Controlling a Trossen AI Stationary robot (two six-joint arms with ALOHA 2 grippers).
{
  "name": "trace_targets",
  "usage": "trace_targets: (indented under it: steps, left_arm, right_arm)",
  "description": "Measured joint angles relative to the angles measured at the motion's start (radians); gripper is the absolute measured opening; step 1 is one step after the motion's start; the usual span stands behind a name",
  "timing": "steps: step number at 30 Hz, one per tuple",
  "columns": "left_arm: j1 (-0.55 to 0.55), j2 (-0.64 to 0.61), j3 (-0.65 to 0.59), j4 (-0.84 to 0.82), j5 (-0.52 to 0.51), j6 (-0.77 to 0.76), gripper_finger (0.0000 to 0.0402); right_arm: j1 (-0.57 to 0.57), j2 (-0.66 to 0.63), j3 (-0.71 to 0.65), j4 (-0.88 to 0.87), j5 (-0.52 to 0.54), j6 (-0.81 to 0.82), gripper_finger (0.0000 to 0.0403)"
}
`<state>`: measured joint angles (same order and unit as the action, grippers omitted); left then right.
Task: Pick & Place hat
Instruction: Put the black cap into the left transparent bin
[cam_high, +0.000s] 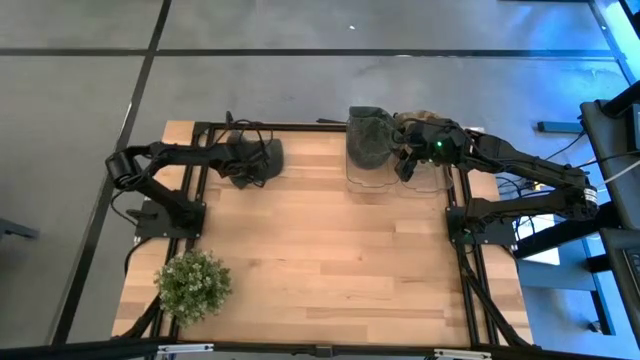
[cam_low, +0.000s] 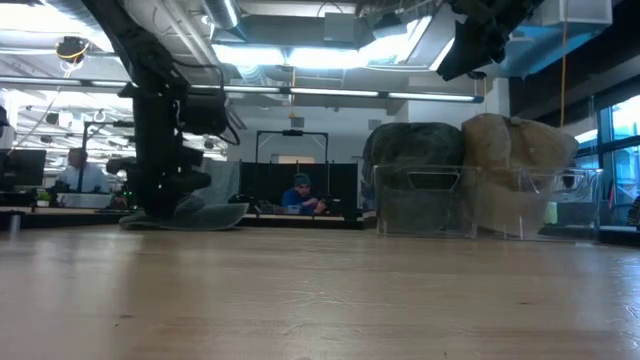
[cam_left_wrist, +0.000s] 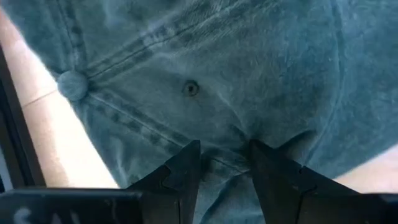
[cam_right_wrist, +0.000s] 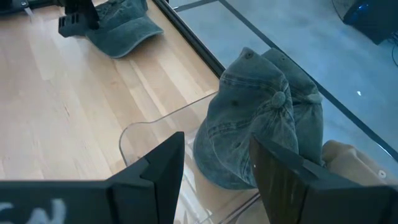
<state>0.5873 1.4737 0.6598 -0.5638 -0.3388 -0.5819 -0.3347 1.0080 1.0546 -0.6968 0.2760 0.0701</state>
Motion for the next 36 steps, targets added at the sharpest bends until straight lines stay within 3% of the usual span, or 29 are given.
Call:
trace_targets:
  steps: [5,9,15,21,25,28,30,36]
  left_arm:
    - [0.001,0.069,0.006,0.012,0.016,0.001,0.0128]
    - [-0.016,0.074,0.006,0.015,0.026,0.001,0.0098]
    - [-0.067,0.03,-0.001,0.012,0.106,0.049,0.0013]
    - [-0.158,-0.048,0.016,-0.086,0.142,0.11,0.0006]
    - [-0.25,-0.098,0.073,-0.145,0.202,0.27,0.0005]
    - [-0.345,-0.116,0.119,-0.15,0.308,0.43,0.0005]
    - [-0.421,-0.118,0.155,-0.159,0.321,0.534,0.0004]
    - [-0.631,-0.118,0.296,-0.238,0.159,0.732,0.0004]
  right_arm:
    - [0.0,0.0,0.0,0.0,-0.001,0.0,0.0181]
    - [0.0,0.0,0.0,0.0,-0.001,0.0,0.0181]
    - [0.0,0.0,0.0,-0.001,-0.02,0.001,0.0181]
    - [0.0,0.0,0.0,-0.001,-0.044,0.005,0.0181]
    - [0.0,0.0,0.0,0.01,-0.054,0.006,0.0181]
    - [0.0,0.0,0.0,0.043,-0.12,0.008,0.0181]
    - [0.0,0.0,0.0,0.067,-0.183,0.005,0.0181]
    - [0.0,0.0,0.0,0.116,-0.253,0.006,0.0181]
